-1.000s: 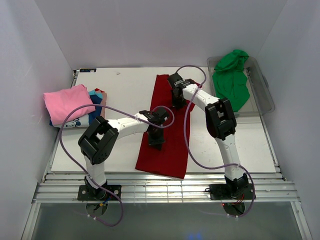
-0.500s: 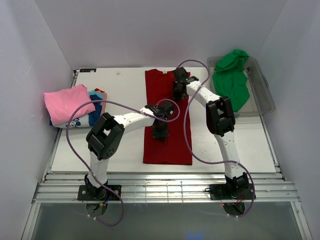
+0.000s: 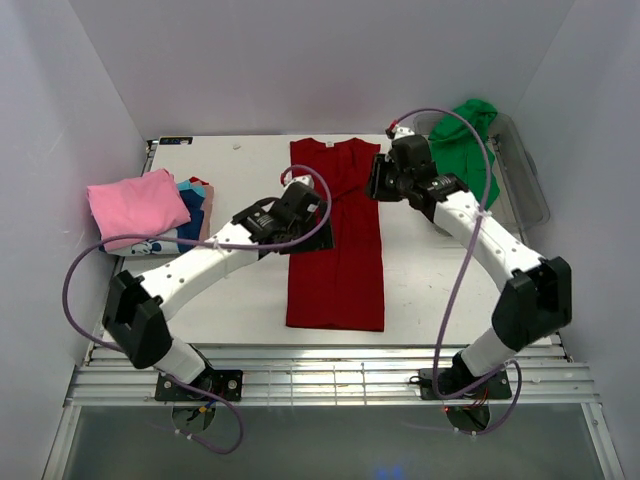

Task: Fold and stack the t-shirts
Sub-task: Fold the tshirt

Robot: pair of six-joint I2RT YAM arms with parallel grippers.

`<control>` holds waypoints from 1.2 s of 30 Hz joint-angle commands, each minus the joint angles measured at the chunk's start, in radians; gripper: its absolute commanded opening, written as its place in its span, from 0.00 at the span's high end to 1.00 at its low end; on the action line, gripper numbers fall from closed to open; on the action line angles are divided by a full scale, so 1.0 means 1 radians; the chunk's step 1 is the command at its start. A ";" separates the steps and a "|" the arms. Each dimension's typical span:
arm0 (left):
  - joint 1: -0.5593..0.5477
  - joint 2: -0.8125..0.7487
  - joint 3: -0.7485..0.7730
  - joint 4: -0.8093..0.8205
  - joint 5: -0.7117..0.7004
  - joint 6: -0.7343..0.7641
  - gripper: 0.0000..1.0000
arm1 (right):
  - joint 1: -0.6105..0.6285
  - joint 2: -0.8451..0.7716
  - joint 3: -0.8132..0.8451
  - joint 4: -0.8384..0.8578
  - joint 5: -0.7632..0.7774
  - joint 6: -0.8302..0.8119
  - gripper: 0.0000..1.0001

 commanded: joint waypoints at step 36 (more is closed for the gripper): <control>-0.025 -0.120 -0.616 0.118 0.213 -0.144 0.16 | 0.306 -0.400 -0.834 -0.084 -0.088 0.422 0.49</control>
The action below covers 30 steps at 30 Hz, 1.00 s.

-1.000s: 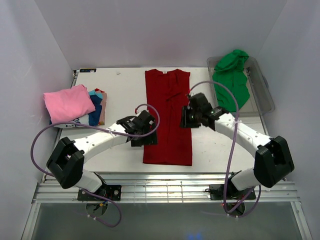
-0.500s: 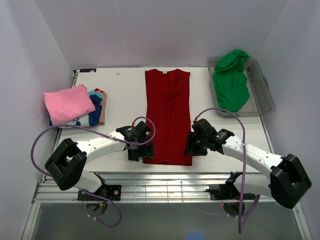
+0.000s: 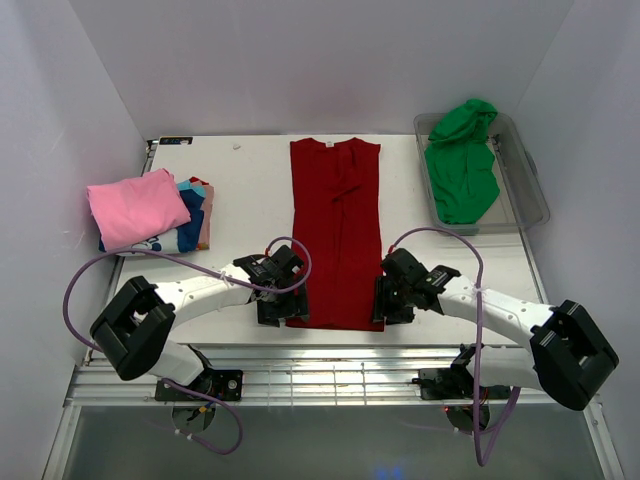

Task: Fold and stack the t-shirts
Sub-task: Fold the tshirt

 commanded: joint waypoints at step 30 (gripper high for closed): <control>-0.093 0.058 -0.046 0.008 -0.014 -0.011 1.00 | 0.115 0.040 -0.063 -0.017 0.012 0.034 0.92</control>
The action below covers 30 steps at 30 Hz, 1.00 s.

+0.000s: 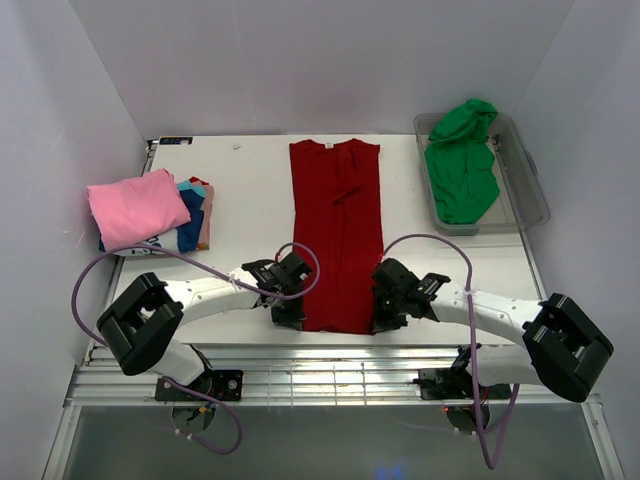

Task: Fold and stack the t-shirts
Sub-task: Fold the tshirt

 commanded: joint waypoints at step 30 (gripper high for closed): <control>-0.172 -0.088 0.294 -0.242 -0.330 -0.084 1.00 | 0.231 -0.021 0.346 -0.389 0.400 0.116 0.92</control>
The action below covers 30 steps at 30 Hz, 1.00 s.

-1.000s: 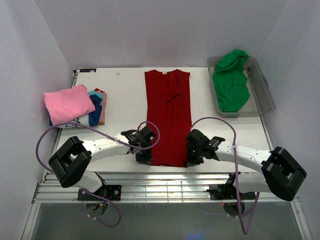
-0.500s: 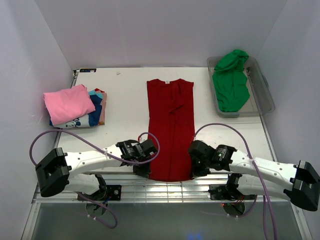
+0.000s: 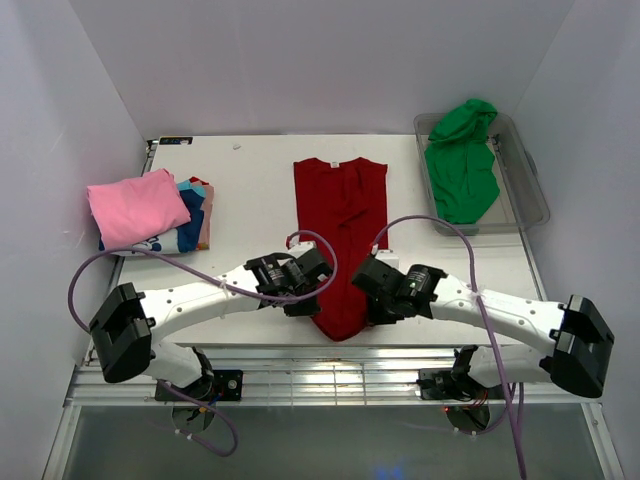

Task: Fold and stack the t-shirts
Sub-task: Fold the tshirt

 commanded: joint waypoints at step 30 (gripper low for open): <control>0.442 0.450 0.442 0.158 -0.020 0.343 1.00 | -0.444 0.512 0.456 0.172 0.164 -0.473 0.92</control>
